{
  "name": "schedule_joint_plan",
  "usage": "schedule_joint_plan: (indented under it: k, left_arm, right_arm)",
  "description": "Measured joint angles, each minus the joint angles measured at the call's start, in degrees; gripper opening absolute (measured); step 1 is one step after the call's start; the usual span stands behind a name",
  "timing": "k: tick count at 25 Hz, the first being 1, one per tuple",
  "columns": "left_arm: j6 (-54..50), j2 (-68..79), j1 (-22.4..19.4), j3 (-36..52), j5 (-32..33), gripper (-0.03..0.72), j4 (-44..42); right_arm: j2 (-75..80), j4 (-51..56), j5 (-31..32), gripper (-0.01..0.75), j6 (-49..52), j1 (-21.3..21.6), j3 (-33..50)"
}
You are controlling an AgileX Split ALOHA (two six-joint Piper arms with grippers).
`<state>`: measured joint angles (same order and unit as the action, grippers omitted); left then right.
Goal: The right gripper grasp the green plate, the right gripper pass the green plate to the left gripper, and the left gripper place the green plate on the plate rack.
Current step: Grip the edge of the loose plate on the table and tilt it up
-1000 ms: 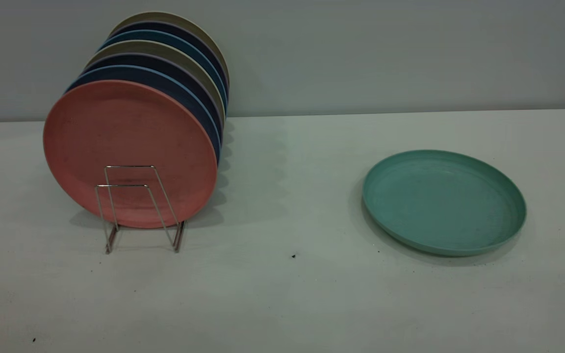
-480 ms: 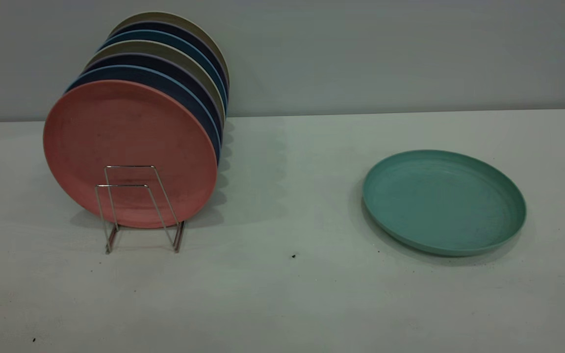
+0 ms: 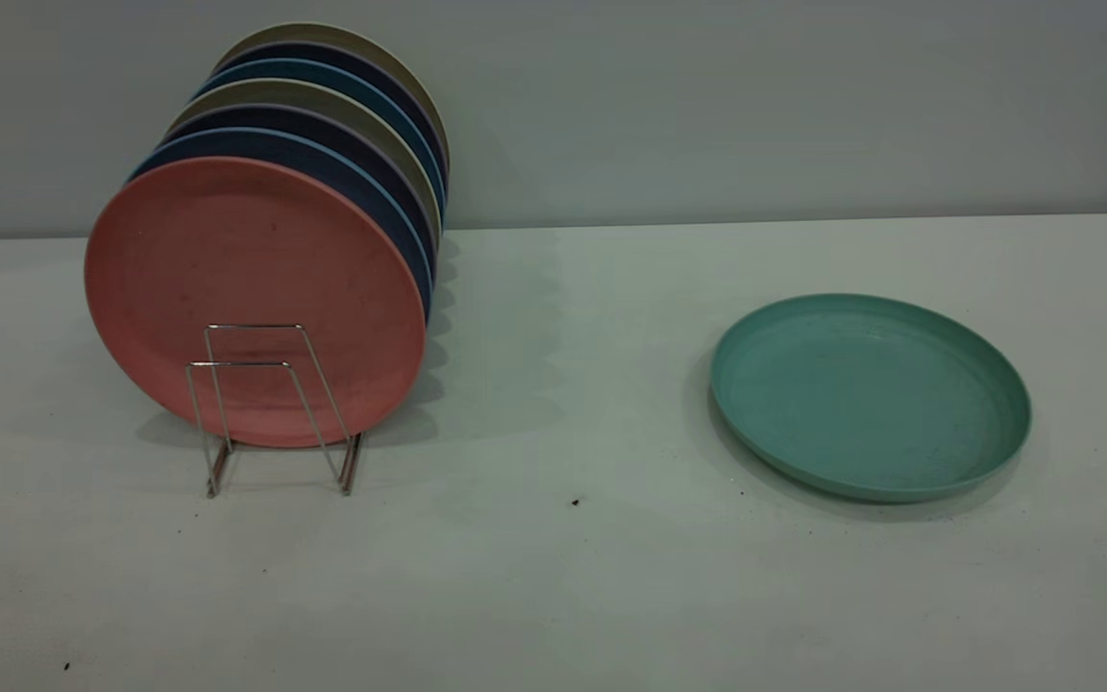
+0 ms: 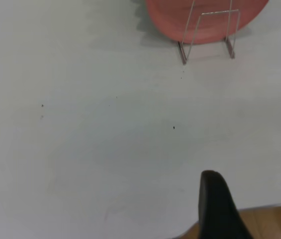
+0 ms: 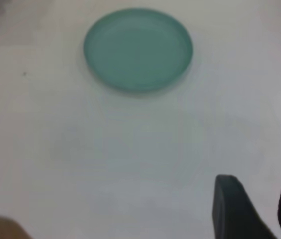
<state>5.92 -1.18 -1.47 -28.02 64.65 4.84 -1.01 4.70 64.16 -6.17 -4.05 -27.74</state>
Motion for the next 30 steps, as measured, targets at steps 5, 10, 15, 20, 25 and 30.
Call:
schedule_joint_plan:
  k: [5,10,15,20,25,30]
  left_arm:
    - [-3.4,9.2,0.0,-4.4,-5.0,0.414,-1.7]
    - [-0.4,28.3,0.0,-12.2,-13.2,0.427,-1.9]
    - [6.4,45.3,0.0,-19.7,-18.2,0.5,-0.9]
    - [14.8,60.5,0.0,-23.3,-23.0,0.531,7.7]
    - [24.4,72.8,0.0,-26.1,-26.6,0.532,17.6]
    - [34.5,83.9,2.9,-30.1,-28.6,0.536,27.4]
  right_arm:
    - [8.3,2.2,-10.3,0.279,0.1,0.0,-1.6]
    - [25.3,5.2,-19.1,0.405,0.1,0.0,-3.7]
    - [42.4,12.7,-20.6,0.474,-5.6,0.0,-8.9]
    - [57.1,23.6,-25.5,0.479,-17.4,0.0,-12.9]
    - [71.1,34.3,-29.1,0.481,-28.2,0.0,-16.0]
    - [84.1,43.8,-30.0,0.481,-36.3,0.0,-19.3]
